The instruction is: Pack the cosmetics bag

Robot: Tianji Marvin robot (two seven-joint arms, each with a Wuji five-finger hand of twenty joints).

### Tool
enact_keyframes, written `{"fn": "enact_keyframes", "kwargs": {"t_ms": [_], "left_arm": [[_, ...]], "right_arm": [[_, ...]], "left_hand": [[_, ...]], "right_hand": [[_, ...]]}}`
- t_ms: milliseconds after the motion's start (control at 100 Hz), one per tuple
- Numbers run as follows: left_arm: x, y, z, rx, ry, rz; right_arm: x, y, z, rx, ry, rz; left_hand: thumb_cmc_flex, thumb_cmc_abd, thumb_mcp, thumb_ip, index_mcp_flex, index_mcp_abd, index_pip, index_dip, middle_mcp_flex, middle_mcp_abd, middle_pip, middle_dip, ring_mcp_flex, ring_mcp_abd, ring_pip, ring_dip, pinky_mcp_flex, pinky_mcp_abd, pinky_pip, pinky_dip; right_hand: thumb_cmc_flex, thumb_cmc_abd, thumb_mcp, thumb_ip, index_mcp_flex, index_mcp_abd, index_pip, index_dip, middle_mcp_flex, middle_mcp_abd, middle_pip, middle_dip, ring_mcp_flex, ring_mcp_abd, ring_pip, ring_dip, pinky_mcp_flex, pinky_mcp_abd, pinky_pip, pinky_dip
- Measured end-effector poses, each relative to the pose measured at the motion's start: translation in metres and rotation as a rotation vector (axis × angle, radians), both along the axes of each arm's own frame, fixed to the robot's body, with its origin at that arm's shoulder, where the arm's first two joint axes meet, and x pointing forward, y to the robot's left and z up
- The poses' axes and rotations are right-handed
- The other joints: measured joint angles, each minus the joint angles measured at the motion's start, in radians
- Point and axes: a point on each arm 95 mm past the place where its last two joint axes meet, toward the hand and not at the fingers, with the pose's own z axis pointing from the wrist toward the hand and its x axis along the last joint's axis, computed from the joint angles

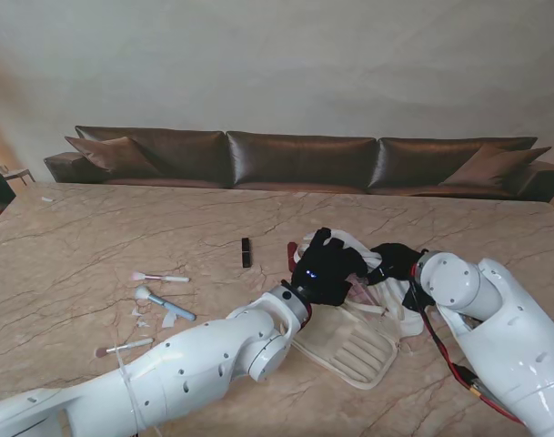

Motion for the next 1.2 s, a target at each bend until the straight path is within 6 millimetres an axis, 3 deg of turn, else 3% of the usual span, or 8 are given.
{"fn": "enact_keyframes", "kwargs": {"t_ms": [290, 340, 560, 600, 750, 960, 1060, 1200], "left_arm": [[0.013, 0.044, 0.006, 0.015, 0.027, 0.089], [0.016, 0.052, 0.004, 0.03, 0.037, 0.105], [0.032, 0.089, -0.002, 0.056, 0.08, 0.187], [0.034, 0.094, -0.004, 0.062, 0.093, 0.196], [0.047, 0.112, -0.018, 0.083, 0.164, 0.229], [0.071, 0.134, -0.03, 0.137, 0.271, 0.309], [0.08, 0.141, -0.029, 0.123, 0.291, 0.388], [0.09, 0.147, -0.031, 0.115, 0.316, 0.493]], "right_arm": [[-0.009, -0.009, -0.002, 0.151, 0.078, -0.081], [-0.01, -0.011, -0.002, 0.161, 0.087, -0.09], [-0.016, -0.021, 0.0, 0.188, 0.105, -0.108], [-0.018, -0.023, -0.001, 0.188, 0.109, -0.11], [-0.021, -0.026, 0.0, 0.18, 0.112, -0.111], [-0.025, -0.029, 0.001, 0.16, 0.116, -0.115], [-0.026, -0.031, 0.002, 0.151, 0.117, -0.115], [-0.027, -0.032, 0.002, 0.145, 0.116, -0.114]], "left_hand": [[0.009, 0.011, -0.026, 0.0, 0.0, 0.007, -0.001, 0.0, -0.033, 0.003, -0.054, -0.033, -0.011, -0.011, -0.07, -0.037, 0.0, 0.007, 0.015, -0.019], [0.009, 0.011, -0.028, 0.0, 0.0, 0.008, -0.001, 0.0, -0.034, 0.042, -0.065, -0.046, -0.011, -0.011, -0.07, -0.038, 0.0, 0.007, 0.015, -0.023], [0.004, 0.011, -0.027, 0.0, 0.0, 0.009, -0.006, -0.001, -0.034, 0.055, -0.067, -0.046, -0.011, -0.011, -0.07, -0.039, 0.0, 0.008, 0.066, -0.025], [-0.015, 0.011, -0.012, 0.022, 0.0, 0.012, -0.011, -0.001, -0.034, 0.055, -0.068, -0.046, -0.01, -0.011, -0.07, -0.042, 0.0, 0.01, 0.087, -0.024], [-0.072, 0.011, 0.039, 0.103, -0.073, 0.05, -0.041, 0.013, -0.045, 0.055, -0.084, -0.047, 0.045, -0.024, -0.089, -0.052, 0.05, 0.019, 0.116, -0.022], [-0.001, 0.064, 0.033, 0.104, -0.189, 0.103, -0.197, -0.03, -0.17, 0.077, -0.128, -0.113, 0.057, -0.032, -0.136, -0.091, 0.072, 0.016, 0.119, -0.023], [-0.126, 0.064, 0.025, 0.105, -0.189, 0.19, -0.206, -0.039, -0.17, 0.108, -0.128, -0.117, 0.057, -0.026, -0.133, -0.091, 0.13, 0.012, 0.175, -0.018], [-0.221, 0.075, -0.014, 0.125, -0.188, 0.256, -0.206, -0.039, -0.167, 0.168, -0.118, -0.105, 0.131, 0.0, -0.072, -0.055, 0.243, 0.016, 0.312, 0.062]], "right_hand": [[-0.002, 0.0, 0.018, 0.014, 0.014, 0.007, -0.013, 0.015, 0.001, 0.027, -0.002, -0.005, 0.0, 0.023, 0.0, 0.008, -0.029, 0.032, 0.0, 0.003], [-0.001, 0.0, 0.018, 0.017, 0.015, 0.007, -0.018, 0.031, 0.001, 0.029, -0.004, -0.006, -0.003, 0.027, 0.0, 0.008, -0.036, 0.038, 0.0, 0.004], [0.0, 0.0, 0.018, 0.019, 0.015, -0.001, -0.028, 0.068, 0.001, 0.03, -0.018, -0.01, -0.006, 0.03, -0.028, 0.005, -0.052, 0.042, 0.0, 0.016], [0.0, 0.0, 0.018, 0.019, 0.015, -0.001, -0.028, 0.069, 0.001, 0.03, -0.018, -0.016, -0.006, 0.03, -0.036, 0.0, -0.052, 0.043, 0.0, 0.016], [0.0, 0.0, 0.018, 0.019, 0.015, -0.007, -0.029, 0.087, 0.01, 0.031, -0.019, -0.017, -0.006, 0.03, -0.044, -0.01, -0.052, 0.043, 0.0, 0.017], [0.0, 0.0, 0.018, 0.019, 0.015, -0.007, -0.029, 0.091, 0.011, 0.031, -0.019, -0.017, -0.006, 0.03, -0.044, -0.014, -0.043, 0.043, 0.0, 0.017], [0.0, 0.0, 0.018, 0.019, 0.016, -0.007, -0.029, 0.091, 0.011, 0.031, -0.019, -0.017, -0.006, 0.03, -0.044, -0.014, -0.043, 0.043, 0.0, 0.017], [0.0, 0.0, 0.018, 0.019, 0.016, -0.007, -0.029, 0.091, 0.011, 0.031, -0.019, -0.017, -0.006, 0.03, -0.044, -0.014, -0.042, 0.043, 0.0, 0.017]]}}
